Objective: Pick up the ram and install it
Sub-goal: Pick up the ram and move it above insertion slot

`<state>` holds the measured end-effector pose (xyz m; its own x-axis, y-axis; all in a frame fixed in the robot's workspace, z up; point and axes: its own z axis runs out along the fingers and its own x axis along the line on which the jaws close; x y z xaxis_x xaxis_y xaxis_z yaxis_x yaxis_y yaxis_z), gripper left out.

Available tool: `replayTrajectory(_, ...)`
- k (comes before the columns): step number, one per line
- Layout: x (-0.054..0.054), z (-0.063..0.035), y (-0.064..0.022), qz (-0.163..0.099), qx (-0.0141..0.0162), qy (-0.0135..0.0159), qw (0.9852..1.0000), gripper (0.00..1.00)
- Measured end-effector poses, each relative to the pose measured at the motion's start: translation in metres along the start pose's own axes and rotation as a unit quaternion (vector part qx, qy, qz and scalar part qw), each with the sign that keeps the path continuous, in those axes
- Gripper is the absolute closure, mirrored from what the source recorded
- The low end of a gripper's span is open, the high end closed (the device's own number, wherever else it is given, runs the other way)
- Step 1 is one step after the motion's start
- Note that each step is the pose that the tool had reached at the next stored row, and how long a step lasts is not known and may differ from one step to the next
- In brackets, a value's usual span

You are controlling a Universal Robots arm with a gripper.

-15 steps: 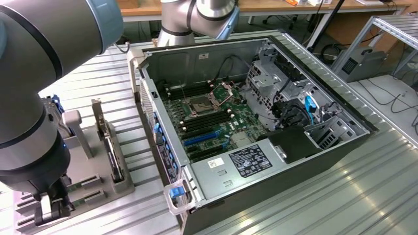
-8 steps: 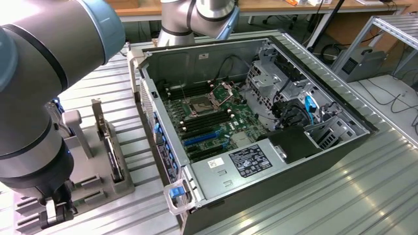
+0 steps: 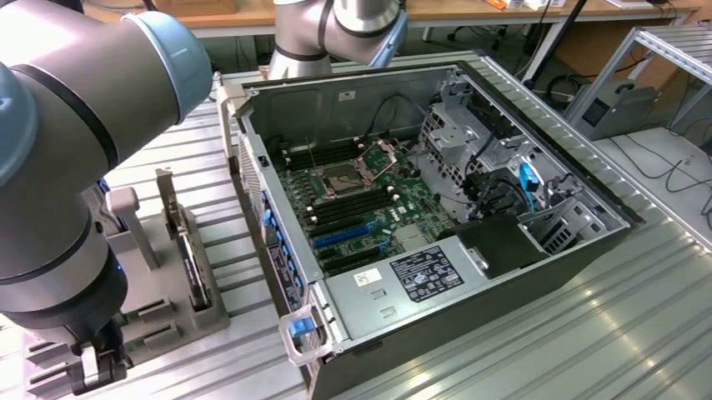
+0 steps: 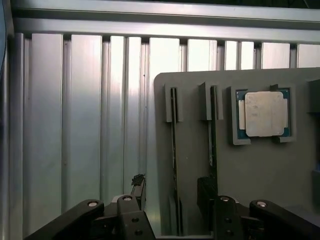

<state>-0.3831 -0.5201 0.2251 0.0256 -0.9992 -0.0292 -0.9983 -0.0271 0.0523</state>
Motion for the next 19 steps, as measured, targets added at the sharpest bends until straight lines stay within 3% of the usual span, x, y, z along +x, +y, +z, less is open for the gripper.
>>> replayTrajectory(2, 0.0002, 0.0058, -0.0002, 0.000, 0.0001, -0.0001, 1.0000, 0.46)
replayTrajectory(10, 0.0002, 0.0065, -0.0003, 0.000, 0.0001, -0.0002, 1.0000, 0.46)
replayTrajectory(19, 0.0002, 0.0089, -0.0004, 0.000, 0.0052, -0.0001, 1.0000, 0.46)
